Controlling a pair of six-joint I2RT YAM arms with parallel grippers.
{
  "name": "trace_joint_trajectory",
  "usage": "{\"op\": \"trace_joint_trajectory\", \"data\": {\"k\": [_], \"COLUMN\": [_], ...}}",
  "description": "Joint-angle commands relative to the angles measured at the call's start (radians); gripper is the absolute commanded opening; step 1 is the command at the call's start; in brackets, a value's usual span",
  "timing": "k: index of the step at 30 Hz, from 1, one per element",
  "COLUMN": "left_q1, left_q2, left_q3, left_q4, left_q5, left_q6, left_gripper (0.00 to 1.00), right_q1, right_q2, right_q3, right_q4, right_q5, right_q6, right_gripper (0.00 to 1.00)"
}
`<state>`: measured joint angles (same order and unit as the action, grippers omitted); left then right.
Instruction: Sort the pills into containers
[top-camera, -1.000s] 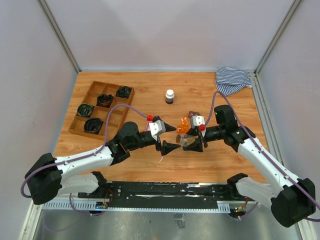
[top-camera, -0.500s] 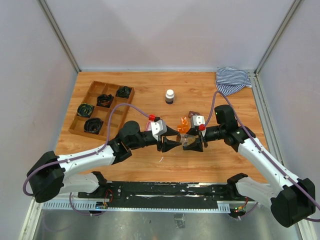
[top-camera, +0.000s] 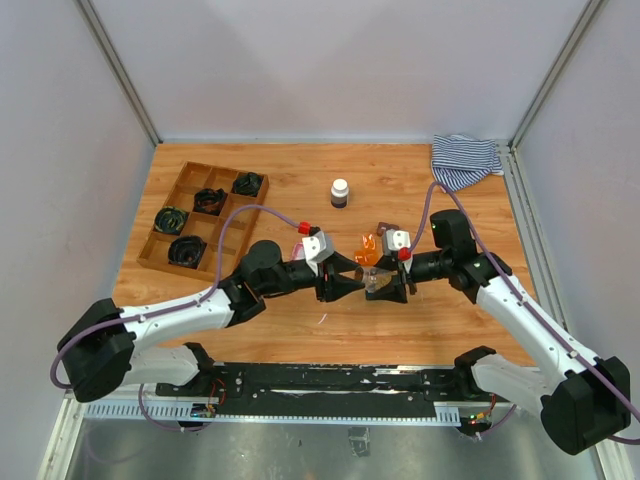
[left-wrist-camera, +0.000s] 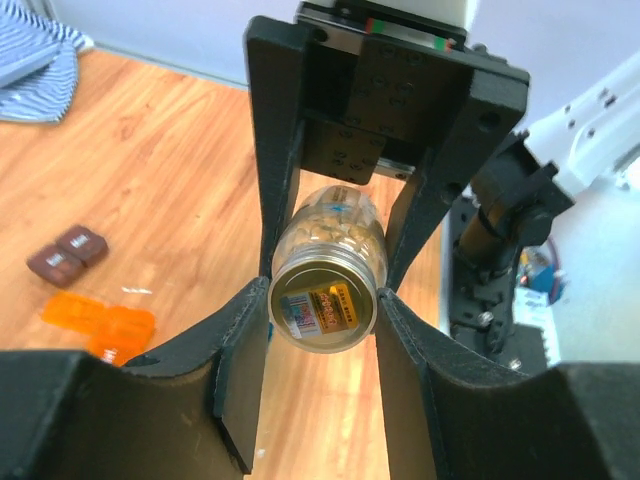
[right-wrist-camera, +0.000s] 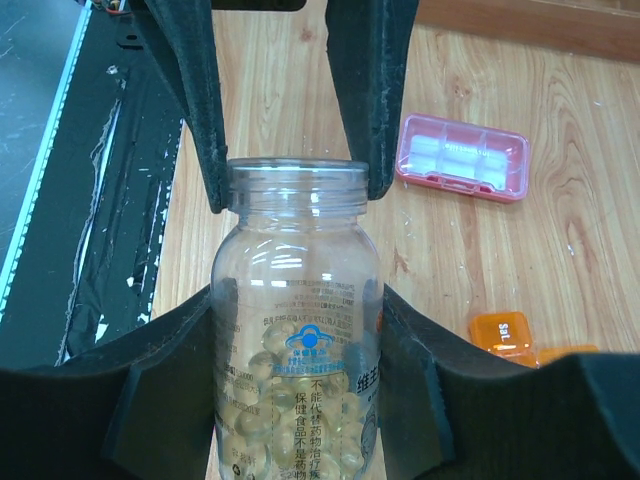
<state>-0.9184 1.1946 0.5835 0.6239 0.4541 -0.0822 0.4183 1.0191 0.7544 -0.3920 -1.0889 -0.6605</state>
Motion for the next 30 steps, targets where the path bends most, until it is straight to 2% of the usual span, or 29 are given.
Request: {"op": "trace_joint_trajectory", "data": {"k": [1, 6, 10, 12, 14, 17, 23, 25, 26, 30], "left_q1": [0.0, -0.01, -0.081, -0.09, -0.091, -0.09, -0.09, -0.09, -0.09, -0.09], "left_q2": [0.019, 0.028, 0.009, 0.011, 0.013, 0.017, -0.007, -0.026, -0.036, -0.076], "left_q3": [0.018, 0.02, 0.066, 0.092, 0.096, 0.097, 0.082, 0.072, 0.068, 0.054], "left_q4": [0.059, 0.034, -0.127, -0.185, -0.186, -0.185, -0.184, -0.183, -0.184, -0.18], "left_q5": [-0.124, -0.322, -0.582, -0.614, -0.609, -0.604, -0.618, -0.63, -0.635, -0.633], "left_q6": [-0.244, -0.649, -0.777, -0.806, -0.821, -0.819, -0.805, -0.796, -0.79, -0.753], "left_gripper": [0.0, 0.0, 0.0, 0.02, 0.14, 0.41, 0.83, 0.94, 0.98, 0.99], "right_q1": [-0.006, -0.009, -0.01, -0.012, -0.012, -0.013, -0.016, -0.016, -0.016, -0.018], "right_q2": [-0.01, -0.002, -0.002, -0.003, -0.002, -0.003, -0.006, -0.007, -0.007, -0.01], "right_q3": [0.017, 0.021, 0.021, 0.02, 0.02, 0.021, 0.021, 0.021, 0.021, 0.021], "right_q4": [0.012, 0.012, 0.014, 0.013, 0.013, 0.014, 0.014, 0.012, 0.012, 0.012], "right_q5": [-0.032, -0.029, -0.026, -0.025, -0.026, -0.026, -0.031, -0.029, -0.029, -0.033], "right_q6": [-0.012, -0.005, -0.005, -0.004, -0.004, -0.004, -0.004, -0.003, -0.004, -0.003], "right_gripper": [0.01, 0.01, 0.01, 0.01, 0.01, 0.0, 0.01, 0.01, 0.01, 0.01]}}
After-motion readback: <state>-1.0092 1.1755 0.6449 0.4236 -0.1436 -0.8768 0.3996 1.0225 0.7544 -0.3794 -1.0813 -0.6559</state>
